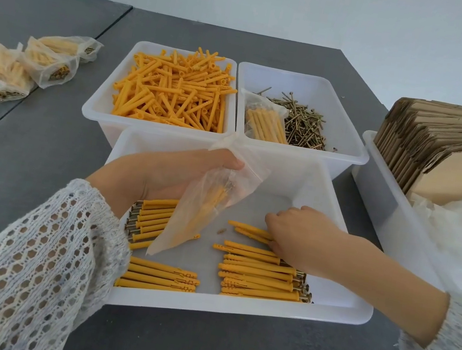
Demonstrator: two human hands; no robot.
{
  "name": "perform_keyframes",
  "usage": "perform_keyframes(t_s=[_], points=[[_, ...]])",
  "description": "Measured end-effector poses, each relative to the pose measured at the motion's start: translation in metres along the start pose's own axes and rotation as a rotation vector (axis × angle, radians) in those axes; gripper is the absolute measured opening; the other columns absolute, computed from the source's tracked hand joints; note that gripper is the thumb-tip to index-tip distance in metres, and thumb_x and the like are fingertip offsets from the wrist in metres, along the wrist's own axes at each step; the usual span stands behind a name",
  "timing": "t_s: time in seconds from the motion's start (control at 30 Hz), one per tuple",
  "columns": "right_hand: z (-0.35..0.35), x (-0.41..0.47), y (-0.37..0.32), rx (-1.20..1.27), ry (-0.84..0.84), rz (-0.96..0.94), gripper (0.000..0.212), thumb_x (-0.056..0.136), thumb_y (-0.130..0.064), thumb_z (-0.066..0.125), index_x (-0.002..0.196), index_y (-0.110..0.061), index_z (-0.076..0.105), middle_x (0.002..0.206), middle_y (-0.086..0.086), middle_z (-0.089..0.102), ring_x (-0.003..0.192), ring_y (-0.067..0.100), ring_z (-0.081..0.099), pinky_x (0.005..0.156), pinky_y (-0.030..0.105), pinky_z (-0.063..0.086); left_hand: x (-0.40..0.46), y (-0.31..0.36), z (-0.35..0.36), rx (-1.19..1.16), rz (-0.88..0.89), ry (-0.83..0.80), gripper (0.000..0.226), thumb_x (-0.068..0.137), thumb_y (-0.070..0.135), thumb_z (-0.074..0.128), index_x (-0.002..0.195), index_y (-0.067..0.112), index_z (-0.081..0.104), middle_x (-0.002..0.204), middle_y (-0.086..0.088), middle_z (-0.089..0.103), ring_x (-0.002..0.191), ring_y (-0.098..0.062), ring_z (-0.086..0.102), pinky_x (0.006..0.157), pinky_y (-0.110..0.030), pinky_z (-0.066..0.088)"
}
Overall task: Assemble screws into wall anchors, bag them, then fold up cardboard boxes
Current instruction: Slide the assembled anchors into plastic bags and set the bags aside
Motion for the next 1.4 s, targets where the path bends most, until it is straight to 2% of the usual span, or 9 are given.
perform_keyframes(t_s=[0.23,0.37,0.47,0.7,0.9,1.1,1.23,1.3,1.4], points=[[0.005,-0.003,0.001,0.122,-0.042,-0.051,0.002,0.103,-0.020,0.041,0.103,-0.022,0.040,0.076,-0.003,0.046,0.064,0.016,0.047,0.072,0.035,0.051,0.003,-0.002,0.001,-0.040,-0.008,0.001,0.046,0.103,0.032,0.045,0.138,0.002,0.052,0.115,-0.008,0.058,0.093,-0.016,0.057,0.093,-0.037,0.044],[-0.010,-0.008,0.009,0.174,0.017,0.005,0.021,0.096,-0.008,0.046,0.109,-0.023,0.039,0.079,-0.005,0.047,0.060,0.011,0.045,0.052,0.024,0.037,0.003,-0.002,0.000,-0.086,0.003,-0.004,0.044,0.102,0.031,0.047,0.132,0.002,0.056,0.106,-0.006,0.061,0.082,-0.012,0.060,0.079,-0.030,0.048],[-0.040,-0.018,0.027,0.105,0.162,0.075,0.024,0.095,-0.006,0.043,0.106,-0.026,0.038,0.075,-0.006,0.039,0.057,0.008,0.039,0.045,0.023,0.027,0.000,0.000,-0.001,-0.145,0.015,-0.128,0.032,0.092,0.036,0.058,0.113,0.013,0.064,0.089,0.001,0.067,0.073,-0.010,0.063,0.069,-0.025,0.053],[-0.099,-0.032,0.073,0.014,0.350,0.200,0.025,0.085,0.002,0.041,0.093,-0.021,0.047,0.087,-0.002,0.049,0.074,0.020,0.051,0.054,0.030,0.034,-0.002,0.001,-0.001,-0.212,0.018,-0.204,0.039,0.081,0.039,0.057,0.113,0.019,0.064,0.085,0.000,0.069,0.074,-0.013,0.064,0.070,-0.026,0.056],[-0.105,-0.020,0.038,0.015,0.536,-0.100,0.025,0.094,-0.002,0.046,0.104,-0.024,0.054,0.088,-0.008,0.037,0.086,0.017,0.043,0.065,0.031,0.036,-0.005,0.007,0.008,-0.206,0.031,-0.226,0.037,0.084,0.030,0.057,0.118,0.016,0.060,0.092,-0.005,0.064,0.074,-0.015,0.060,0.070,-0.027,0.051],[-0.097,-0.022,0.010,0.570,0.587,-0.295,0.041,0.093,0.007,0.042,0.124,-0.018,0.053,0.116,-0.002,0.054,0.102,0.012,0.054,0.083,0.026,0.043,-0.008,0.010,0.011,-0.203,0.063,-0.247,0.021,0.086,0.023,0.061,0.106,0.016,0.057,0.078,0.005,0.069,0.070,-0.008,0.065,0.070,-0.024,0.051],[-0.089,-0.026,0.031,0.677,0.685,-0.167,0.038,0.088,0.009,0.038,0.109,-0.017,0.055,0.110,-0.002,0.059,0.095,0.002,0.058,0.074,0.010,0.041,-0.007,0.009,0.009,-0.231,0.047,-0.245,0.020,0.091,0.027,0.058,0.106,0.014,0.059,0.074,0.007,0.070,0.060,-0.004,0.064,0.056,-0.017,0.050],[-0.081,-0.026,0.040,0.650,0.603,-0.075,0.029,0.090,0.003,0.039,0.099,-0.021,0.054,0.098,-0.005,0.060,0.077,-0.003,0.054,0.062,0.007,0.037,-0.006,0.009,0.009,-0.238,0.035,-0.239,0.022,0.087,0.028,0.060,0.103,0.013,0.060,0.071,0.005,0.069,0.056,-0.005,0.063,0.053,-0.017,0.049],[-0.059,-0.023,0.036,0.397,0.139,-0.018,0.018,0.101,-0.014,0.039,0.102,-0.020,0.056,0.091,-0.005,0.061,0.074,0.011,0.057,0.057,0.016,0.037,-0.007,0.009,0.009,-0.231,0.029,-0.239,0.032,0.081,0.034,0.052,0.103,0.013,0.059,0.066,0.008,0.068,0.052,-0.002,0.061,0.049,-0.015,0.048]])
Point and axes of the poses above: each hand's wrist, its own x-axis towards the middle knuckle, its own z-axis out of the palm, y = z × x, the point moved 2 cm from there along x, towards the middle knuckle
